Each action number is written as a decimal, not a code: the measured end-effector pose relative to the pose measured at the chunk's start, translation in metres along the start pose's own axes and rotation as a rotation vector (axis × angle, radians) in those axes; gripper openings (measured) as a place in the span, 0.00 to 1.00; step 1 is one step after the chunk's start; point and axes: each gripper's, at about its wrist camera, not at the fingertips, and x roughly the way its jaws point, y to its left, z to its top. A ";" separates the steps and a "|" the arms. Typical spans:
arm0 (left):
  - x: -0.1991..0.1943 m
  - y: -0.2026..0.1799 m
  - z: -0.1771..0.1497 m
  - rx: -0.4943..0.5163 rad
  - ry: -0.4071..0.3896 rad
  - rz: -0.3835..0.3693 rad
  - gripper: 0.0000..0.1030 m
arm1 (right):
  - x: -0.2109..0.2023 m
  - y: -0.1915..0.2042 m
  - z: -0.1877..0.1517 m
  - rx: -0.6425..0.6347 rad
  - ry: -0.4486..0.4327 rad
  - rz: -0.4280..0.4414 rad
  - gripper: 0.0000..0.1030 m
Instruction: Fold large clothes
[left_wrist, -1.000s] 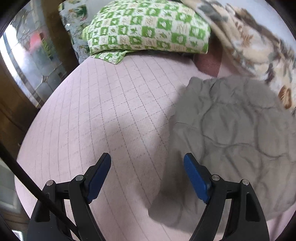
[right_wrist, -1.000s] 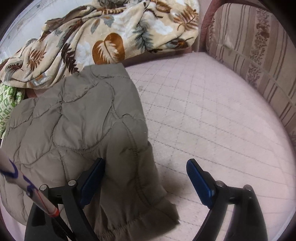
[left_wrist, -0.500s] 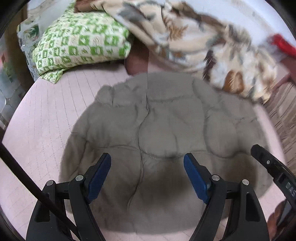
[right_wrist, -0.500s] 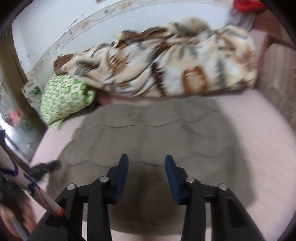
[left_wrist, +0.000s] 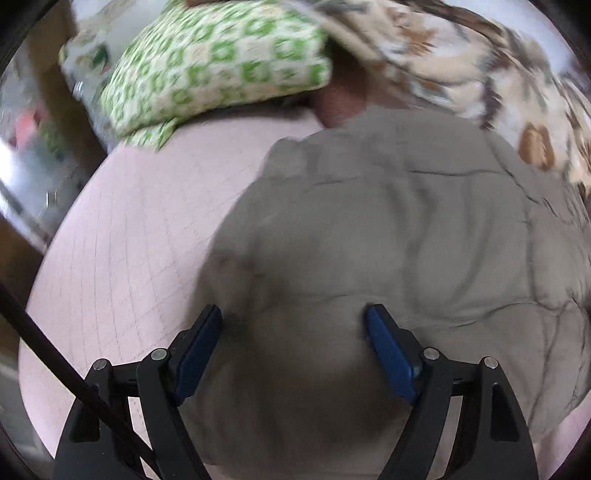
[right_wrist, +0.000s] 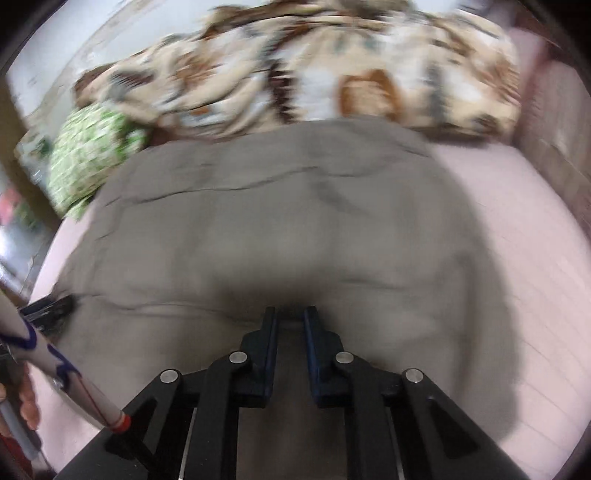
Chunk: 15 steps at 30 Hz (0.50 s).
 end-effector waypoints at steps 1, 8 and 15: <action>0.001 0.010 -0.001 -0.013 0.001 0.027 0.79 | -0.001 -0.016 -0.005 0.037 0.004 -0.019 0.12; 0.002 0.071 -0.007 -0.116 0.045 0.106 0.79 | -0.026 -0.088 -0.029 0.158 0.005 -0.047 0.11; -0.029 0.048 0.018 -0.123 -0.004 -0.019 0.76 | -0.062 -0.052 -0.012 0.070 -0.088 -0.119 0.36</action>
